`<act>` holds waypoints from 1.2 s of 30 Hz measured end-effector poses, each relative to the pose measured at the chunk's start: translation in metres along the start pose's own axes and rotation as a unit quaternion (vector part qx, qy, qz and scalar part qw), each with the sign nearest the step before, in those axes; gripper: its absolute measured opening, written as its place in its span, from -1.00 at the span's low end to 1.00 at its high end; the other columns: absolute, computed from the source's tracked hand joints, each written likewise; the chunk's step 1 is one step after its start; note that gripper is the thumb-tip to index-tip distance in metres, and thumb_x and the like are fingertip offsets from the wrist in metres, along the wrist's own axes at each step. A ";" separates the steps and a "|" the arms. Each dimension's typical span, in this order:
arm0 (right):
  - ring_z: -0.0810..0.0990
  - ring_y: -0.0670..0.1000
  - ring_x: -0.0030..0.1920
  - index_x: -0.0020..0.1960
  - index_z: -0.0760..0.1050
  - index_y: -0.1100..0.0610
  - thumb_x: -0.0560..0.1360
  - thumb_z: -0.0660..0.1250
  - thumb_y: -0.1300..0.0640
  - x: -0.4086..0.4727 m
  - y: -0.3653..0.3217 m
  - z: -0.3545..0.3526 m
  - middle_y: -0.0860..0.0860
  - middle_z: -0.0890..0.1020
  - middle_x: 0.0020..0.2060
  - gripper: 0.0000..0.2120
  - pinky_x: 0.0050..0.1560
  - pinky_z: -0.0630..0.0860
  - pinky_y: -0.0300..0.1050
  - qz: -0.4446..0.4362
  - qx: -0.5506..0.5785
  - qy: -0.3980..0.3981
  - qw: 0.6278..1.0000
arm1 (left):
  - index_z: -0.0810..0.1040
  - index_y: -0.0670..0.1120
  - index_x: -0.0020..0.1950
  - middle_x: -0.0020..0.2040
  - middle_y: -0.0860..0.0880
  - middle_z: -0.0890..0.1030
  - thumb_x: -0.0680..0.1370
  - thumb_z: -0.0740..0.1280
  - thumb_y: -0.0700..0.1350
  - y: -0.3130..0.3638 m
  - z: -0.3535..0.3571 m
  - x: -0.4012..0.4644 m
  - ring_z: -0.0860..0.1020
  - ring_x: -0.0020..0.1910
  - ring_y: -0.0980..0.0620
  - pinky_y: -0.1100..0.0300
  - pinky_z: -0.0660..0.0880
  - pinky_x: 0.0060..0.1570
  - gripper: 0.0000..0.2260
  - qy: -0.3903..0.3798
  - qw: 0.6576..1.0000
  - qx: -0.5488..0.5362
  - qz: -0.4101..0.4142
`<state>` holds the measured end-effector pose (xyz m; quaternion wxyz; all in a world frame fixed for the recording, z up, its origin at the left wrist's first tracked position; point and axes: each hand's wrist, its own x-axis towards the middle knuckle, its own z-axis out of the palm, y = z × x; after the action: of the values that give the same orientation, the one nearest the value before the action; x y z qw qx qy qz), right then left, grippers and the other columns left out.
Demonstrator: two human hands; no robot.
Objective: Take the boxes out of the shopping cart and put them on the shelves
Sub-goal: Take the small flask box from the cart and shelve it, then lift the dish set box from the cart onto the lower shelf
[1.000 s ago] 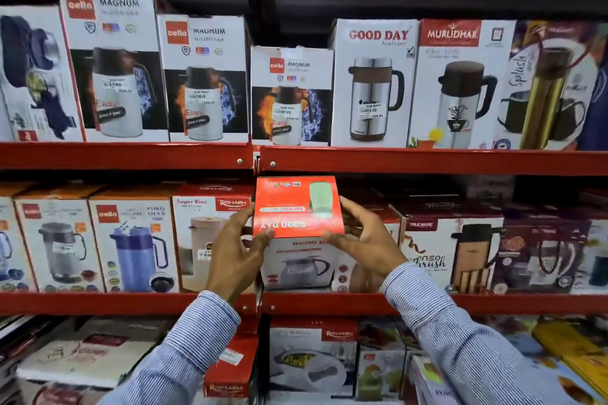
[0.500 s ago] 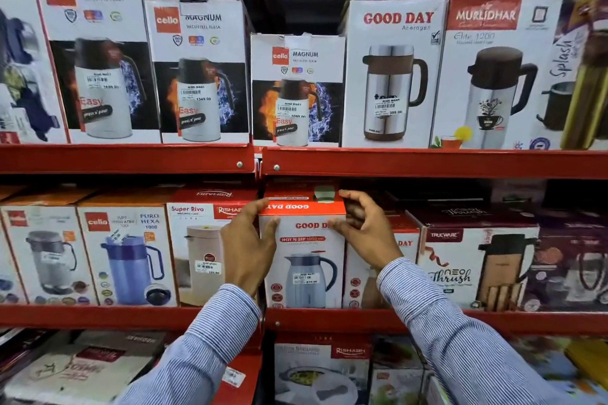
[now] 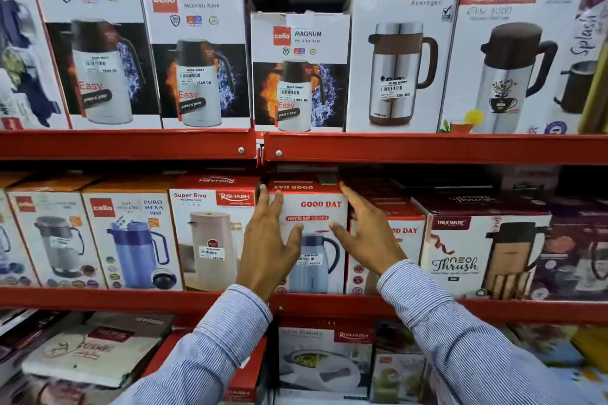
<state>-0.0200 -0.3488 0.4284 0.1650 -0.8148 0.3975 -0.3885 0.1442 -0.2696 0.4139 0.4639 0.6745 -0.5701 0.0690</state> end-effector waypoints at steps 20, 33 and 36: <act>0.12 0.26 0.53 0.55 0.03 0.11 0.45 0.32 -0.06 -0.305 0.115 0.096 0.20 0.13 0.55 -0.21 0.47 0.12 0.30 0.023 -0.308 -0.164 0.937 | 0.11 -0.11 0.59 0.62 -0.23 0.10 0.43 0.29 0.09 -0.079 0.056 -0.300 0.05 0.58 -0.36 -0.44 0.14 0.42 -0.22 -0.296 0.916 0.249 0.101; 0.48 0.21 0.26 0.43 0.19 0.13 0.48 0.27 -0.06 -0.406 0.184 0.180 0.17 0.46 0.32 -0.40 0.20 0.48 0.15 0.280 -0.163 -0.360 0.875 | -0.19 -0.16 0.60 0.63 -0.20 -0.04 0.56 0.15 0.20 -0.168 0.119 -0.433 -0.01 0.59 -0.30 -0.32 0.01 0.49 -0.19 -0.505 0.828 0.191 -0.150; 0.63 0.15 -0.04 0.29 0.37 0.15 0.48 0.33 -0.04 -0.415 0.194 0.193 0.14 0.65 0.09 -0.53 -0.13 0.47 -0.10 0.365 -0.107 -0.360 0.852 | -0.10 -0.28 0.57 0.58 -0.28 0.13 0.53 0.28 0.16 -0.182 0.129 -0.440 0.16 0.55 -0.29 -0.18 0.19 0.47 -0.13 -0.478 0.818 0.137 -0.290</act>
<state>-0.1312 -0.1567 -0.0163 0.3386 -0.7062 0.6184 0.0649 0.0898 -0.0649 -0.0323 0.0349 0.8132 -0.4833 -0.3224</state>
